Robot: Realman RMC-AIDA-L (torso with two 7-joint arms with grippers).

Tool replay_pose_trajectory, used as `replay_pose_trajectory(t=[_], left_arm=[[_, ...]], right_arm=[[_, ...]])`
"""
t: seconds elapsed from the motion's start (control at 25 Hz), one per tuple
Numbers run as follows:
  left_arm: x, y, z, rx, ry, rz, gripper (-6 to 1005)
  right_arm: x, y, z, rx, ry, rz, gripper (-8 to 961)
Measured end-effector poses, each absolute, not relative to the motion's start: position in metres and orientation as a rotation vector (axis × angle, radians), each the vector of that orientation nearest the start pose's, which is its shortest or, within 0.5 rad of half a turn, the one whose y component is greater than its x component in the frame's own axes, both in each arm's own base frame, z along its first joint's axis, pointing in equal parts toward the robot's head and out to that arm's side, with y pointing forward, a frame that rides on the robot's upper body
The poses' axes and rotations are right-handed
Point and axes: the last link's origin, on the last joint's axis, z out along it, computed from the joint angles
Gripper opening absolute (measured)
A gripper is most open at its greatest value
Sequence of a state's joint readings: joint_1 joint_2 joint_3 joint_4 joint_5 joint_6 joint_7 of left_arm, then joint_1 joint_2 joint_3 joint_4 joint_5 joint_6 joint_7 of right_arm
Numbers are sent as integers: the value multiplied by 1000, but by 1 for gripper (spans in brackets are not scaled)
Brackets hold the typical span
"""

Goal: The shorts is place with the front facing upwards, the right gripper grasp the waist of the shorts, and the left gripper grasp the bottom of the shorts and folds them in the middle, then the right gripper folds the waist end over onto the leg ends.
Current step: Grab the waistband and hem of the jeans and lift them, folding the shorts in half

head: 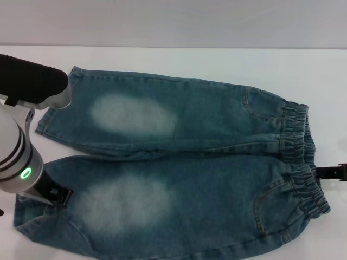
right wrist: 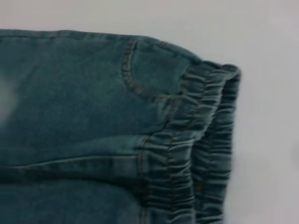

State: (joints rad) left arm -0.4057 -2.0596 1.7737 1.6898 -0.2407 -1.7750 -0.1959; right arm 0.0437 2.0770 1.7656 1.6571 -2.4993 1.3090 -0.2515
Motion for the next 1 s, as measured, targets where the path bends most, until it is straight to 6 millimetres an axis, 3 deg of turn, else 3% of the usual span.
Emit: replay_pose_trajectory(t=[1.0], left_arm=[[-189, 298, 7, -1970, -1300, 744, 27]], right_arm=[[276, 266, 19, -2041, 1619, -60, 482]])
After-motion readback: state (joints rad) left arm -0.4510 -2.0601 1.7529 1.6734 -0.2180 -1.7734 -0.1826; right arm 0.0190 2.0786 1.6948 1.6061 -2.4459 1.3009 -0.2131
